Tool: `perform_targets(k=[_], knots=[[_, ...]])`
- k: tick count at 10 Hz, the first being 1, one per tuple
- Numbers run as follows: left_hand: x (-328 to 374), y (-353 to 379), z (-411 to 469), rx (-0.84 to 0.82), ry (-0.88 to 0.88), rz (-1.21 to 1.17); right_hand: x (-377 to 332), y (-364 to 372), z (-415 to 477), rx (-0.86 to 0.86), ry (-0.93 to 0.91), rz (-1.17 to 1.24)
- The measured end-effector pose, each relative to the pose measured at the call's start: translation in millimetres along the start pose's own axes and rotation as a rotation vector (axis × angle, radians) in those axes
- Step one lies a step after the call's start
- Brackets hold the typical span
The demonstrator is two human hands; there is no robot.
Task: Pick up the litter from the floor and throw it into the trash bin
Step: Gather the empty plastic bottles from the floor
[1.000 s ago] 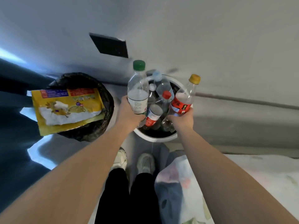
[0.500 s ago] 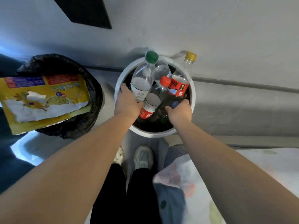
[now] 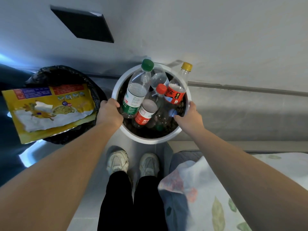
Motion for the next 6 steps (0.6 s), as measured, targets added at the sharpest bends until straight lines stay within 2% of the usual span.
perform_targets(k=[1,2,3,5,6], knots=[[1,-9,0,0.031,0.062,0.037,-7,0,1,0.037,-0.038,-0.020],[20,-13,2,0.118,0.295,0.075,-31,-5,9,0.119,-0.173,0.137],[38,-8,12,0.115,0.384,0.117,-48,-5,21,0.144,-0.216,0.160],[37,3,24,0.122,0.257,0.202,-41,10,25,0.171,-0.093,0.243],[39,-5,17,0.083,0.278,0.222,-38,7,19,0.127,-0.029,0.249]])
Point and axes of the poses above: each hand's wrist, its own z-axis towards the middle knuckle, its own y-axis out of the palm, x = y × z, the point moved 1 cm from there along z, towards the middle knuckle, and after that the axes turned 10 degrees about y, right-handed, at the moved point
